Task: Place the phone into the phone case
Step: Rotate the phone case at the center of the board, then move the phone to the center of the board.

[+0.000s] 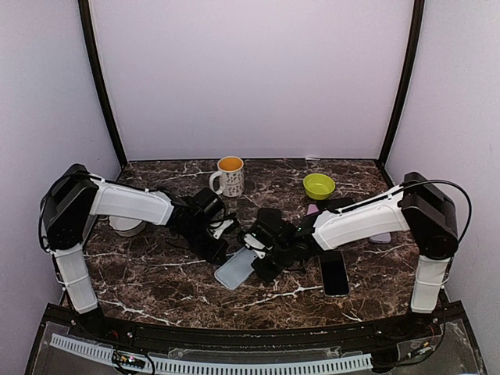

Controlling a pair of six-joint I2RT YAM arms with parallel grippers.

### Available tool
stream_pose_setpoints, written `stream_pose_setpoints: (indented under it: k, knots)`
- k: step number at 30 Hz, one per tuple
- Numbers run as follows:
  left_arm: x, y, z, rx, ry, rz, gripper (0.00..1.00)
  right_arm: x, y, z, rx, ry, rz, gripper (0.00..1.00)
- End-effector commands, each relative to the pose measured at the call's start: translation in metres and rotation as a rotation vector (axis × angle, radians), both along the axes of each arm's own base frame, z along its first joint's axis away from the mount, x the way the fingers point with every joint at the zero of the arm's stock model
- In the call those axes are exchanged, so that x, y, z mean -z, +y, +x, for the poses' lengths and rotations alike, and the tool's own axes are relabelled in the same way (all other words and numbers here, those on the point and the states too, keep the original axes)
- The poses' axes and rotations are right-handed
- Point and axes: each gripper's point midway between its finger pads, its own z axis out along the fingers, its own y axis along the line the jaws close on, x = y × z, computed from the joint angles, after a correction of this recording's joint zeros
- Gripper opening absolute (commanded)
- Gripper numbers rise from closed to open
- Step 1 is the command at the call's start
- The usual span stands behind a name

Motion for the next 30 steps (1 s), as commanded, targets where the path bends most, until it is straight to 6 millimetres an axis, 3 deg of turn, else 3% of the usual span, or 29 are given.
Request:
stream_pose_setpoints:
  k: [1, 7, 13, 18, 23, 27, 29, 30]
  knots:
    - [0.014, -0.001, -0.064, 0.087, 0.136, 0.055, 0.03, -0.011, -0.003, 0.019, 0.082, -0.021, 0.030, 0.09]
    - [0.005, -0.023, -0.078, 0.118, 0.128, 0.019, 0.03, -0.019, -0.010, 0.020, 0.116, -0.014, 0.031, 0.09]
    - [0.004, -0.020, -0.071, 0.099, 0.088, 0.039, 0.04, -0.034, -0.022, 0.022, 0.152, -0.032, 0.016, 0.09]
    - [-0.005, -0.020, -0.068, 0.095, 0.062, 0.026, 0.04, -0.055, -0.044, 0.043, 0.251, -0.052, 0.023, 0.10]
    - [-0.027, -0.015, -0.053, 0.090, -0.037, 0.045, 0.04, -0.077, -0.088, 0.076, 0.403, -0.113, -0.004, 0.14]
    - [-0.056, -0.012, -0.041, 0.091, -0.109, 0.035, 0.11, -0.091, -0.148, 0.106, 0.568, -0.170, -0.067, 0.31]
    - [-0.074, -0.010, -0.031, 0.084, -0.157, 0.030, 0.25, -0.097, -0.184, 0.121, 0.660, -0.187, -0.094, 0.48]
    - [-0.086, -0.009, -0.025, 0.079, -0.184, 0.023, 0.41, -0.098, -0.201, 0.127, 0.700, -0.189, -0.106, 0.60]
